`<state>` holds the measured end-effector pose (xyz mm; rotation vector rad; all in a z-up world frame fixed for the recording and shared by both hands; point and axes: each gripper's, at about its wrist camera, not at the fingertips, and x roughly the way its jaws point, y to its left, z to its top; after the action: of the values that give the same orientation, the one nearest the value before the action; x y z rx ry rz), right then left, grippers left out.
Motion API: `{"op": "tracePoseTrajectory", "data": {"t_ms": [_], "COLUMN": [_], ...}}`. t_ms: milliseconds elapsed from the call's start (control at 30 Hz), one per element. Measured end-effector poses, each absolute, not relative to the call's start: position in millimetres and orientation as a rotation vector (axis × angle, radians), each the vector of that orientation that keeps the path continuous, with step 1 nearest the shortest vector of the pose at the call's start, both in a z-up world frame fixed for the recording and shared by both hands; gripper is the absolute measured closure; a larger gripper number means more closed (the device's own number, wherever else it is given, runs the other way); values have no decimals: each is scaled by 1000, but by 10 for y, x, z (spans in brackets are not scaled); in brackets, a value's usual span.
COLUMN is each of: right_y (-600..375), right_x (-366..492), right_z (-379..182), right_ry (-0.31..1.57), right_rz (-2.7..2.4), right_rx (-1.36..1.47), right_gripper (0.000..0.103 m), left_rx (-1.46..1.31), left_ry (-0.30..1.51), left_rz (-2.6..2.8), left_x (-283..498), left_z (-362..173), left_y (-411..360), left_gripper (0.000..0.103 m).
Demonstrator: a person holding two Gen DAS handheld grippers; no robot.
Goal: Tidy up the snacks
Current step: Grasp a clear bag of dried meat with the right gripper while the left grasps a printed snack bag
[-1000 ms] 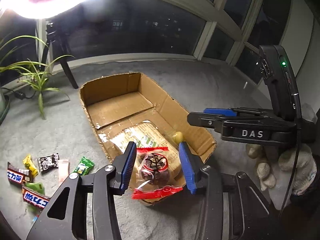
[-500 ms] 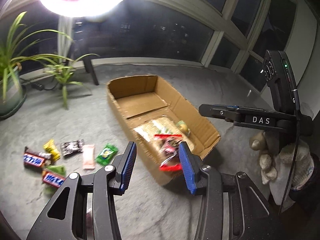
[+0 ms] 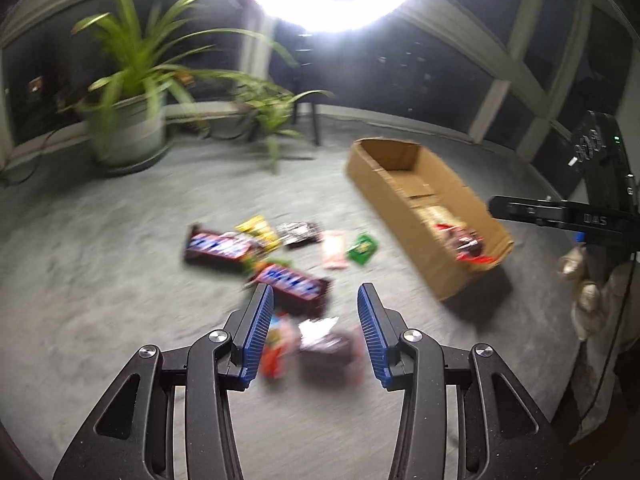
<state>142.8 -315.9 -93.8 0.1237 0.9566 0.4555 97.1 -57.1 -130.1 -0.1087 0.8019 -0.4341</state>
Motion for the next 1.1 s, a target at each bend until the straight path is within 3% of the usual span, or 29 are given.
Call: {"op": "tracePoseTrajectory", "data": {"t_ms": [233, 867, 1000, 1100], "right_y": [-2572, -1665, -1691, -1719], "right_x": [1406, 1489, 1517, 1532], "right_z": [-1193, -1912, -1958, -1965], "right_ry": [1038, 1170, 1182, 1188], "right_rz": [571, 660, 640, 626], "right_rx": [19, -267, -247, -232], "right_gripper": [46, 46, 57, 57], "left_rx": [-127, -96, -96, -90], "left_ry": [847, 932, 939, 945], "left_rz": [-399, -459, -464, -473], "left_x": [858, 1023, 1077, 1119], "left_z": [-1516, -1889, -1913, -1931], "left_y": [-237, -316, -338, -386], "left_gripper": [60, 61, 61, 61]}}
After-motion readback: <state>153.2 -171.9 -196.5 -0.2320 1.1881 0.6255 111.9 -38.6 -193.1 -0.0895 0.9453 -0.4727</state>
